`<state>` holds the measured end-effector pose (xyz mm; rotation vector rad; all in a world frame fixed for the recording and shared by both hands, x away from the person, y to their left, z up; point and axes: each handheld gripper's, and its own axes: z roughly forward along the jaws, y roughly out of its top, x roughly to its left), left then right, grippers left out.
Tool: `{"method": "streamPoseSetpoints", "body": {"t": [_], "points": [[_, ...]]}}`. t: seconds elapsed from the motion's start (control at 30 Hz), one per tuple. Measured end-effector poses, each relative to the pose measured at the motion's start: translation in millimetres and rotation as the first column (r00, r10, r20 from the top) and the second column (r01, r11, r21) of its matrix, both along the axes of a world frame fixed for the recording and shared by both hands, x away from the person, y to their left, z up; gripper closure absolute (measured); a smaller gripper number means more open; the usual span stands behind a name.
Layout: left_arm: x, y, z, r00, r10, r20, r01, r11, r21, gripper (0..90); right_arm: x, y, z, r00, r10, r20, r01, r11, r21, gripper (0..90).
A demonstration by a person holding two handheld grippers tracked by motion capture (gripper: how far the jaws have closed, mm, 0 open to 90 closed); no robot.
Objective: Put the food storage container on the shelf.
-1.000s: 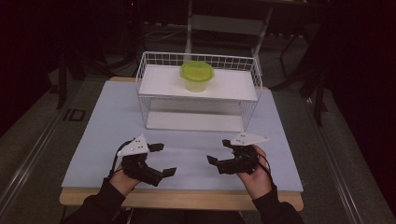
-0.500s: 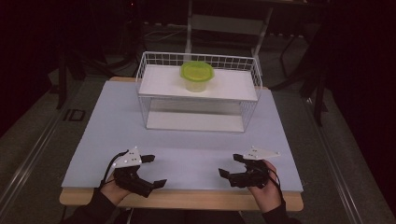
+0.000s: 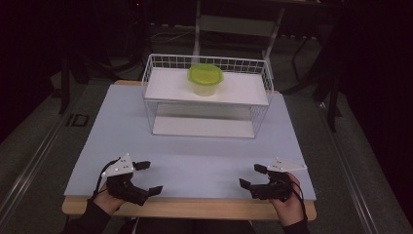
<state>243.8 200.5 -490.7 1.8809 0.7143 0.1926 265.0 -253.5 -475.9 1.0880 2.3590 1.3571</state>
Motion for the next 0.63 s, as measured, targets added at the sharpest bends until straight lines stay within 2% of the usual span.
{"method": "streamPoseSetpoints", "body": {"t": [0.13, 0.27, 0.37, 0.53, 0.63], "points": [[1.7, 8.8, -0.7, 0.9992, 0.039, 0.009, -0.039, 0.9988, -0.031, 2.6, 1.2, -2.8, 0.5, 0.9998, 0.004, 0.017, -0.004, 1.0, 0.018, 15.5], [2.8, 16.5, 0.9, 0.9967, 0.08, 0.009, -0.08, 0.9941, -0.074, 2.6, 4.5, -4.0, -2.7, 0.9999, 0.0, 0.014, -0.001, 1.0, 0.023, 15.2], [3.8, 20.0, 0.1, 0.9959, 0.09, -0.006, -0.09, 0.9905, -0.104, 2.6, 6.3, -4.0, -6.1, 1.0, 0.0, 0.007, 0.0, 1.0, 0.017, 15.1], [4.5, 19.2, -2.4, 0.9959, 0.088, -0.018, -0.089, 0.9921, -0.088, 2.7, 7.2, -3.7, -8.7, 0.9999, 0.002, 0.011, -0.002, 1.0, -0.011, 15.1], [3.8, 17.2, -2.4, 0.996, 0.089, -0.005, -0.089, 0.993, -0.078, 2.7, 7.1, -3.7, -8.6, 0.9999, 0.008, 0.012, -0.008, 1.0, -0.009, 15.2]]}}
